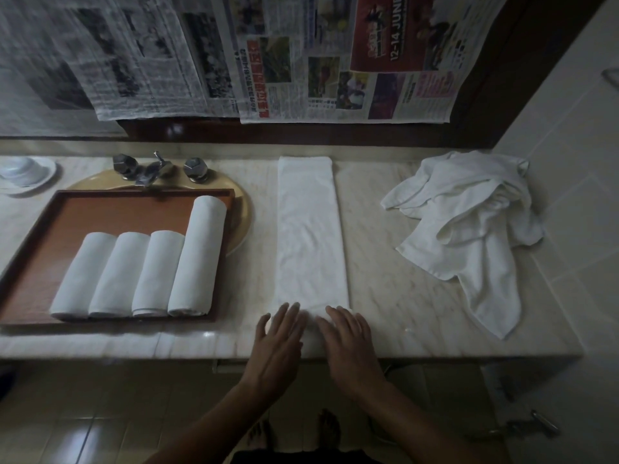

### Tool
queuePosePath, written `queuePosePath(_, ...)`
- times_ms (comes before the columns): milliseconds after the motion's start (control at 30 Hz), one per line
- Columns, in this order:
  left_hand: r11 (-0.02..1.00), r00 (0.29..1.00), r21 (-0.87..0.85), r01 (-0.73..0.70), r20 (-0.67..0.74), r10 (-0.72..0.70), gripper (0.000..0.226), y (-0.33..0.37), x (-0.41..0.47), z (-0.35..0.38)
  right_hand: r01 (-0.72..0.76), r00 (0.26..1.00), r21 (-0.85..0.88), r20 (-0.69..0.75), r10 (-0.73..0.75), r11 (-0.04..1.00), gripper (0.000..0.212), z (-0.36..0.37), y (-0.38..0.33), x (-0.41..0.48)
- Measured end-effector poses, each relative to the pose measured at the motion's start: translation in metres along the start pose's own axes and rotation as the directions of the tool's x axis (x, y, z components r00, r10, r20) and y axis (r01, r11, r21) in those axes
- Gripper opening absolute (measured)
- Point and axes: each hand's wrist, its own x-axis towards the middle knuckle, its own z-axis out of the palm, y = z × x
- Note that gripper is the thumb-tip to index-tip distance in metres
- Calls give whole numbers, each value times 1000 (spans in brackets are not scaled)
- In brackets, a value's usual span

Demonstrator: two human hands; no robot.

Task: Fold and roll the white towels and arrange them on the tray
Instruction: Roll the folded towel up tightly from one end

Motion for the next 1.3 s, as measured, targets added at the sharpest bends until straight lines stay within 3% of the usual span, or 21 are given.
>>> queuePosePath(133,994,995,108,-4,104,-8,97,-12,14,10,26,999,-16,48,-26,1000,55,-2,7,16)
queuePosePath(300,991,982,90,-101,168,85,111,-38,27,-4,89,990,41,102,-93,995,59,-14,21,34)
queuePosePath(433,988,966,-39,-151,205,155,81,-53,18,-12,46,978,177,192,-81,983,55,-24,31,32)
queuePosePath(567,949,973,-313,-19,211,89,39,-51,3,-23,-116,951,349,310,3,930,39,-39,40,21)
queuePosePath(733,876,979,-463,134,198,-45,28,-55,2,-24,-262,925,417,366,103,870,28,-41,45,24)
queuePosePath(900,780,921,-517,353,339,-192,23,-55,18,-34,-317,913,327,358,194,890,30,-35,43,28)
queuePosePath(1000,744,894,-523,415,384,-229,22,-57,27,-37,-278,949,213,211,234,937,30,-39,26,29)
queuePosePath(1067,703,875,-540,463,408,-262,18,-59,32,-39,-187,978,122,116,173,975,37,-37,9,22)
queuePosePath(1167,658,852,-556,507,441,-284,23,-61,36,-42,-60,994,56,99,54,997,49,-25,-9,6)
queuePosePath(1233,686,860,-524,504,381,-340,30,-54,34,-41,-56,989,47,143,49,997,56,-19,-13,-1)
queuePosePath(1300,834,918,-386,395,139,-371,29,-42,26,-34,-53,982,37,183,46,998,66,-17,-11,-1)
